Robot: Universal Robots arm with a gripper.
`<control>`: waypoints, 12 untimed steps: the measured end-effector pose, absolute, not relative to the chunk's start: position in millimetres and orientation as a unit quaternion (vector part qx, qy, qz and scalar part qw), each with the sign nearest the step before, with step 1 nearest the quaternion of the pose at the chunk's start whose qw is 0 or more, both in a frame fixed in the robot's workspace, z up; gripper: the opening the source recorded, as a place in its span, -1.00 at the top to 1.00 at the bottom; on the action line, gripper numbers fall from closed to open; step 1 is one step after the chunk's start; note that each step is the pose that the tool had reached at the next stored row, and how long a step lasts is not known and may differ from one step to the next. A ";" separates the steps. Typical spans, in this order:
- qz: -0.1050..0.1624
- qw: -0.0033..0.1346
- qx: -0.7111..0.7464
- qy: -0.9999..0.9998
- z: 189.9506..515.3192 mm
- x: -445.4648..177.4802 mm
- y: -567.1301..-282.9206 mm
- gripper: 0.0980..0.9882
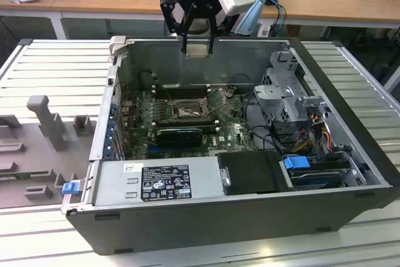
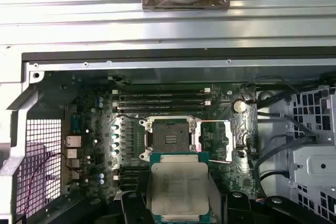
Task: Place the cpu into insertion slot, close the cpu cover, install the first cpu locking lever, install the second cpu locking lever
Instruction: 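Place the cpu into insertion slot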
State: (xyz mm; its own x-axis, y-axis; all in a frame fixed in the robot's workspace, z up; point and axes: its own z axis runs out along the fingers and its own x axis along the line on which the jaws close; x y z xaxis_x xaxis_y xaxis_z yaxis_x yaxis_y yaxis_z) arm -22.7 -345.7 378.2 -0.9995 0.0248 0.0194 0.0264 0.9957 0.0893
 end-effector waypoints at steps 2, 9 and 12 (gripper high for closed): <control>-0.045 0.009 -0.016 -0.999 378.2 -22.7 -345.7 0.04; -0.045 0.007 -0.050 -0.998 377.5 -22.7 -345.7 0.04; -0.045 0.007 -0.050 -0.998 376.2 -22.7 -345.7 0.04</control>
State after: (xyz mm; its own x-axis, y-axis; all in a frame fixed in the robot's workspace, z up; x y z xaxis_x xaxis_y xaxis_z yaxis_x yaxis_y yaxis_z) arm -22.7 -345.7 376.2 -0.9948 0.1000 0.0194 0.1013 0.9909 0.0888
